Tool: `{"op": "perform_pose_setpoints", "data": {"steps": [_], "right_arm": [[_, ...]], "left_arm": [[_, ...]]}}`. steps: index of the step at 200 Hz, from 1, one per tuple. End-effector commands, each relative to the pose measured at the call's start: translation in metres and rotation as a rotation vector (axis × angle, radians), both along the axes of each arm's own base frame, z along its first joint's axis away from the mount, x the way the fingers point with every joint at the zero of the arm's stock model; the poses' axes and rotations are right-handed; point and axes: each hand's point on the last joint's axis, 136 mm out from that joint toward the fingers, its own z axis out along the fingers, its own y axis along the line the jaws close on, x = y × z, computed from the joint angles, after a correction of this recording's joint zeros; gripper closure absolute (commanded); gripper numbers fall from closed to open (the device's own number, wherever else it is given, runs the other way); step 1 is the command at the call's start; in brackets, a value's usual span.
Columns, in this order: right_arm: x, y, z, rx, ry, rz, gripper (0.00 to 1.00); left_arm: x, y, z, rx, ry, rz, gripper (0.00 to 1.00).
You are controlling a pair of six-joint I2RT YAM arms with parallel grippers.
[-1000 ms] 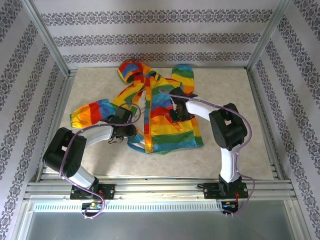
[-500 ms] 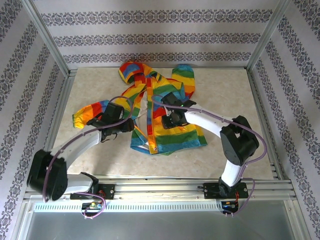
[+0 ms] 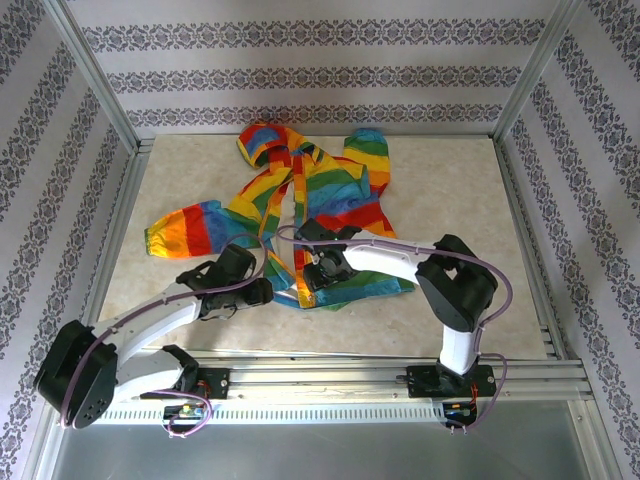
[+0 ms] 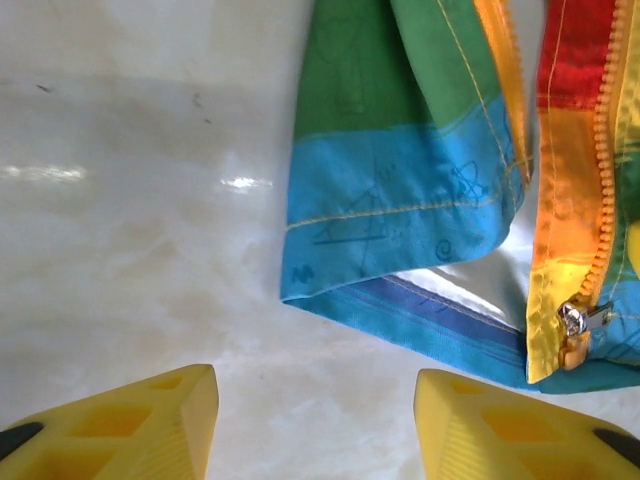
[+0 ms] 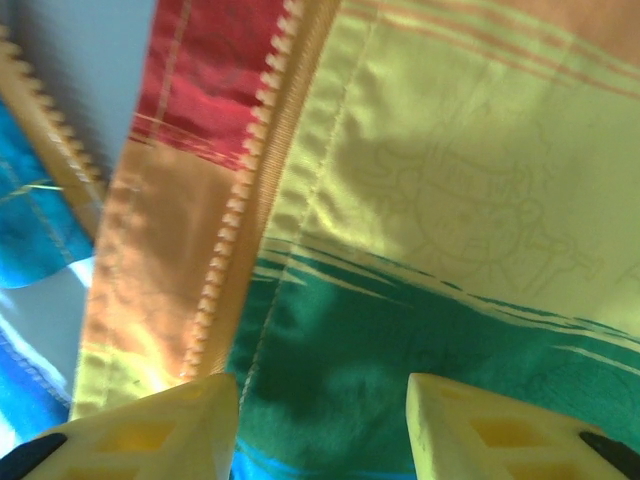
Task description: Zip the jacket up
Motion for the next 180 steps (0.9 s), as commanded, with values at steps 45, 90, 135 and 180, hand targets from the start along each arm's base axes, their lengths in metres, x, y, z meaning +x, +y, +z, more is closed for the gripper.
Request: {"op": "perform_pose_setpoints", "data": {"steps": [45, 90, 135, 180], "right_arm": [[-0.007, -0.012, -0.016, -0.035, 0.009, -0.036, 0.63], [-0.015, -0.036, -0.039, -0.107, 0.051, -0.074, 0.72], [-0.017, -0.059, -0.049, -0.131, 0.069, -0.107, 0.74], [-0.016, -0.062, -0.049, -0.125, 0.068, -0.102, 0.75]], "left_arm": [[0.046, -0.042, 0.008, 0.06, -0.091, -0.005, 0.42], [0.057, -0.047, -0.032, 0.194, -0.032, -0.027, 0.35], [0.048, -0.031, -0.043, 0.263, -0.011, -0.027, 0.48], [0.045, -0.014, -0.009, 0.284, -0.102, -0.029, 0.84]]}}
